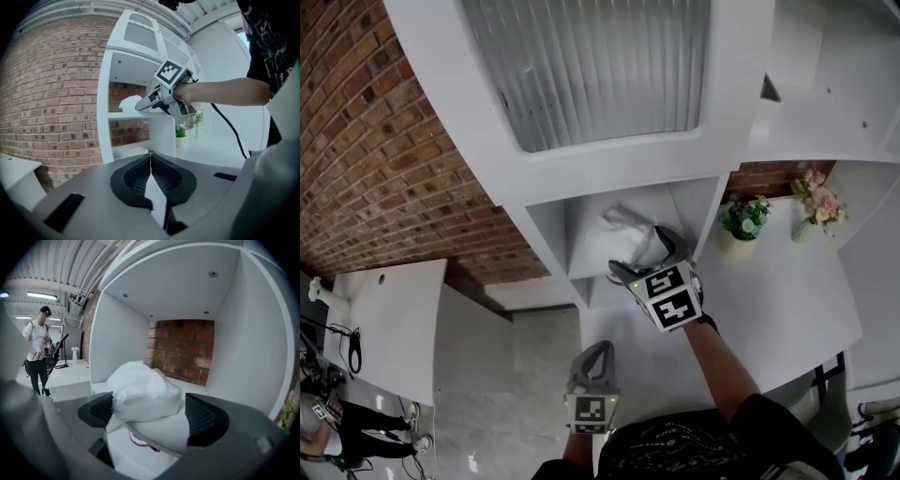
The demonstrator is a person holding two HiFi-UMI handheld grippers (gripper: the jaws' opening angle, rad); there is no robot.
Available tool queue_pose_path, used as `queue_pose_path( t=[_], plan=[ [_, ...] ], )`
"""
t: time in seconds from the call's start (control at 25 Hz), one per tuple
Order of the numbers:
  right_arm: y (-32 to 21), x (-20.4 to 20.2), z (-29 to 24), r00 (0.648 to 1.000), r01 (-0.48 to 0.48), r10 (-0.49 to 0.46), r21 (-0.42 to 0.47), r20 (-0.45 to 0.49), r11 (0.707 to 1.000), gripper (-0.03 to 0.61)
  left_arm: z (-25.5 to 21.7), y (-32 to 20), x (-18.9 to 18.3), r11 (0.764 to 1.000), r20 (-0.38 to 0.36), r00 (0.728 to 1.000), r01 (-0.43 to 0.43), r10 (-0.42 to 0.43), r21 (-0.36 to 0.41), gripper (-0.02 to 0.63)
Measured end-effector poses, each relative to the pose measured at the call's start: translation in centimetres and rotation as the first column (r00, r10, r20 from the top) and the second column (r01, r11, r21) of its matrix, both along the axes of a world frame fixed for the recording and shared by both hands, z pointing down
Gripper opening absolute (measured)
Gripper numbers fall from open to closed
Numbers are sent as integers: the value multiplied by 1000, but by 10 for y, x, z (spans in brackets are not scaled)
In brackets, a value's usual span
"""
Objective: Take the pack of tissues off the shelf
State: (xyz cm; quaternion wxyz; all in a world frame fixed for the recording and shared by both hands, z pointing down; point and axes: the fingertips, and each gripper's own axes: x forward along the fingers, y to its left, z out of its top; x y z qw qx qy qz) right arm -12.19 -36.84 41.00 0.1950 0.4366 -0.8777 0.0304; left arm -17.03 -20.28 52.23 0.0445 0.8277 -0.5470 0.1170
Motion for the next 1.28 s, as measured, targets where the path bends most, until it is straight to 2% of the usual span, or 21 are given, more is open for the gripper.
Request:
queue_pose_path(
  t=[0.2, 0.32, 0.4, 0.56, 0.72, 1.28],
  plan=[
    [-3, -2, 5, 999, 2, -5, -61, -42, 998, 455, 1, -2, -2, 1000, -2, 1000, -2, 2, -11, 9],
    [-4, 1, 3, 998, -7, 5, -24, -58, 1000, 437, 1, 0, 0, 1000, -1, 1000, -9, 9, -8, 9],
    [-5, 1, 2, 997, -8, 8, 4, -75, 1000, 380, 2, 1, -2, 1000, 0, 1000, -8, 8, -12, 9],
    [-5, -1, 2, 996, -1, 3, 19, -95, 1000, 362, 3, 1, -7, 1000, 13, 1000, -2, 2, -13, 9],
    [-4, -4, -2, 993, 12, -5, 61, -114, 998, 305, 2, 1, -7, 1000, 15, 1000, 0, 0, -6, 9],
    [-2, 2, -10, 1000, 2, 0, 110, -21, 994, 262, 2, 2, -7, 1000, 15, 1000, 10, -10, -9, 9]
  ],
)
